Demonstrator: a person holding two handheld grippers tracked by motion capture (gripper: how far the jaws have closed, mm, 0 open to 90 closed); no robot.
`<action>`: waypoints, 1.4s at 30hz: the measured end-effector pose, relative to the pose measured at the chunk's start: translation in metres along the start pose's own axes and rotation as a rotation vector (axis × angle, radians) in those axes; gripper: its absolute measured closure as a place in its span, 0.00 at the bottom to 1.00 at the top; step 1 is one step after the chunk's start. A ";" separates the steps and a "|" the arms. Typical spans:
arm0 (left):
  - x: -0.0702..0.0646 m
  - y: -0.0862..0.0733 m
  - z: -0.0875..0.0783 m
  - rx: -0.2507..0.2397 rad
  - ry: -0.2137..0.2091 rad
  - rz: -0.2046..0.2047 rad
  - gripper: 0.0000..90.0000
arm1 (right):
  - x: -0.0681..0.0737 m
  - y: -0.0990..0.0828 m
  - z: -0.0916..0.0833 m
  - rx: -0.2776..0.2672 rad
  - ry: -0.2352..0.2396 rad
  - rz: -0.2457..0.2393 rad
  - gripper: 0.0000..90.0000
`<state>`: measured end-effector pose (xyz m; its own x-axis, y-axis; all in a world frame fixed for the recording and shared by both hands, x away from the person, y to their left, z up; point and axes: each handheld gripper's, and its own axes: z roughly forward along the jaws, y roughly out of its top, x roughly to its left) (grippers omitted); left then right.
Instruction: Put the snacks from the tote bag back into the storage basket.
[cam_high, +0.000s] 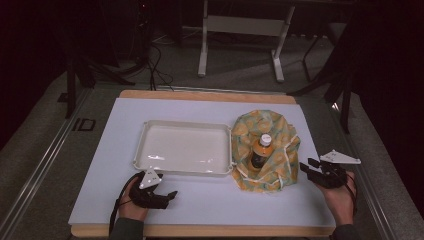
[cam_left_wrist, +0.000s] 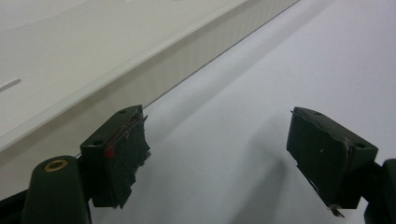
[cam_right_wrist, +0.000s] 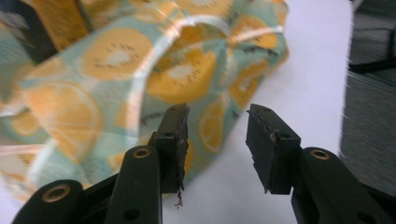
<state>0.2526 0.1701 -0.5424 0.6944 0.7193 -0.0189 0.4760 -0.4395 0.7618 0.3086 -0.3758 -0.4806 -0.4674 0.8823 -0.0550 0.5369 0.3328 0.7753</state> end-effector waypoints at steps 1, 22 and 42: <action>0.000 0.000 0.000 0.000 0.000 0.000 0.22 | 0.000 0.000 0.000 0.000 0.000 0.000 0.65; 0.000 0.000 0.000 0.003 0.000 -0.004 0.22 | 0.010 0.033 -0.006 0.071 0.037 -0.151 0.64; 0.001 0.000 0.000 0.010 -0.003 -0.002 0.22 | 0.021 0.056 -0.007 0.120 0.070 -0.268 0.62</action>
<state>0.2535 0.1702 -0.5424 0.6946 0.7190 -0.0223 0.4831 -0.4433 0.7550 0.3241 -0.3411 -0.4342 -0.6490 0.7339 -0.2005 0.4653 0.5913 0.6587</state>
